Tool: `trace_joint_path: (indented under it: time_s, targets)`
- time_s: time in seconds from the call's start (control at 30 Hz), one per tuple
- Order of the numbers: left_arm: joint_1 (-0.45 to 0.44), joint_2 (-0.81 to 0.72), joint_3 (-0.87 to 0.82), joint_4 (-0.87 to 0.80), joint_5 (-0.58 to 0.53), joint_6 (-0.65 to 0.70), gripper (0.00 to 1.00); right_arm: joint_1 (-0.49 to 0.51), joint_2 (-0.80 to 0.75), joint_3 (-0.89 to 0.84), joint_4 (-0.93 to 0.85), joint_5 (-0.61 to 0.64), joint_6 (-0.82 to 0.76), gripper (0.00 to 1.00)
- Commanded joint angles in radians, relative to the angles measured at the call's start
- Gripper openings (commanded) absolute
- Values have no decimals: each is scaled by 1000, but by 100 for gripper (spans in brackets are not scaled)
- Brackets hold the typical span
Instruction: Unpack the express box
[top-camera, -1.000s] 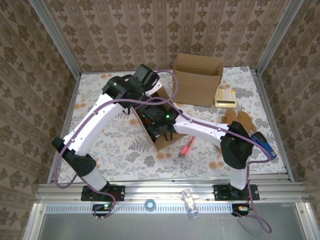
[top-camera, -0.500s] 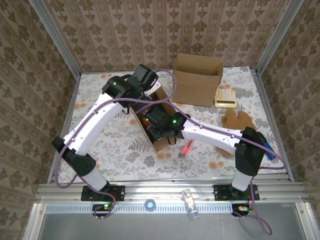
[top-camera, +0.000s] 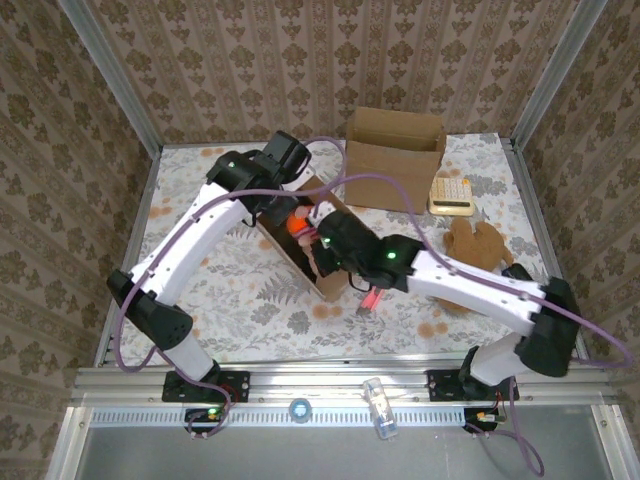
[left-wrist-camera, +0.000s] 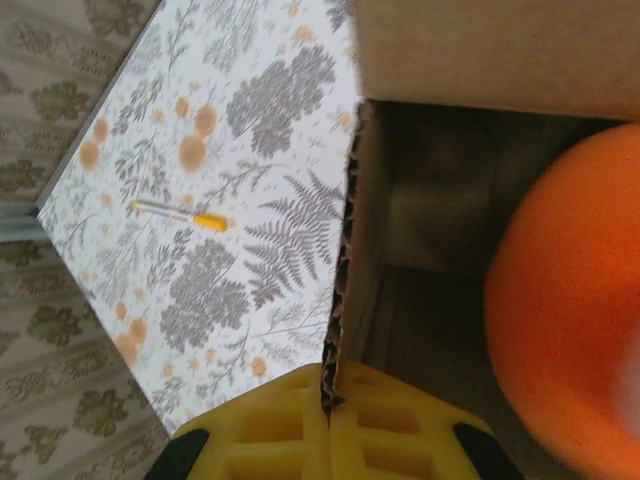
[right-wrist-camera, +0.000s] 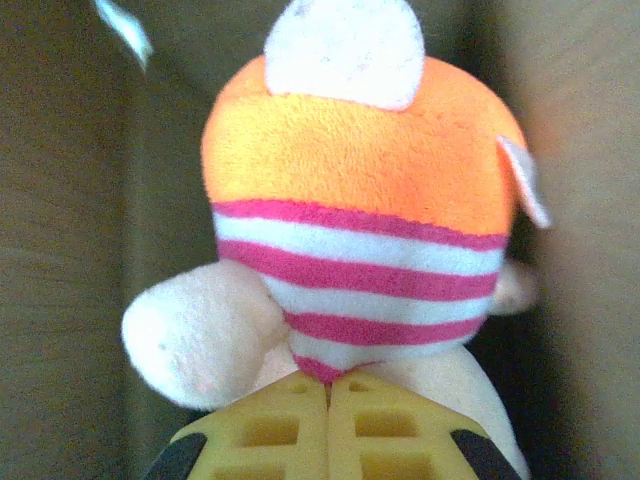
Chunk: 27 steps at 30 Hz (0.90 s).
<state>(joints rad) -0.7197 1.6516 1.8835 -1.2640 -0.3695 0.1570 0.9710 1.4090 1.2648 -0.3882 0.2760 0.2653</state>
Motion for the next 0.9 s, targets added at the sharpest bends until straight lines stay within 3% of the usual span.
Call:
trace_joint_path:
  time_s: [0.0, 0.43, 0.87]
  targets:
    - [12, 4, -2, -42, -43, 9, 0, 5, -85, -35, 160, -1, 19, 0]
    - [37, 3, 0, -63, -33, -18, 0, 5, -146, -58, 172, -7, 28, 0]
    - [167, 35, 16, -104, 38, -117, 0, 5, -274, -72, 154, 3, 32, 0]
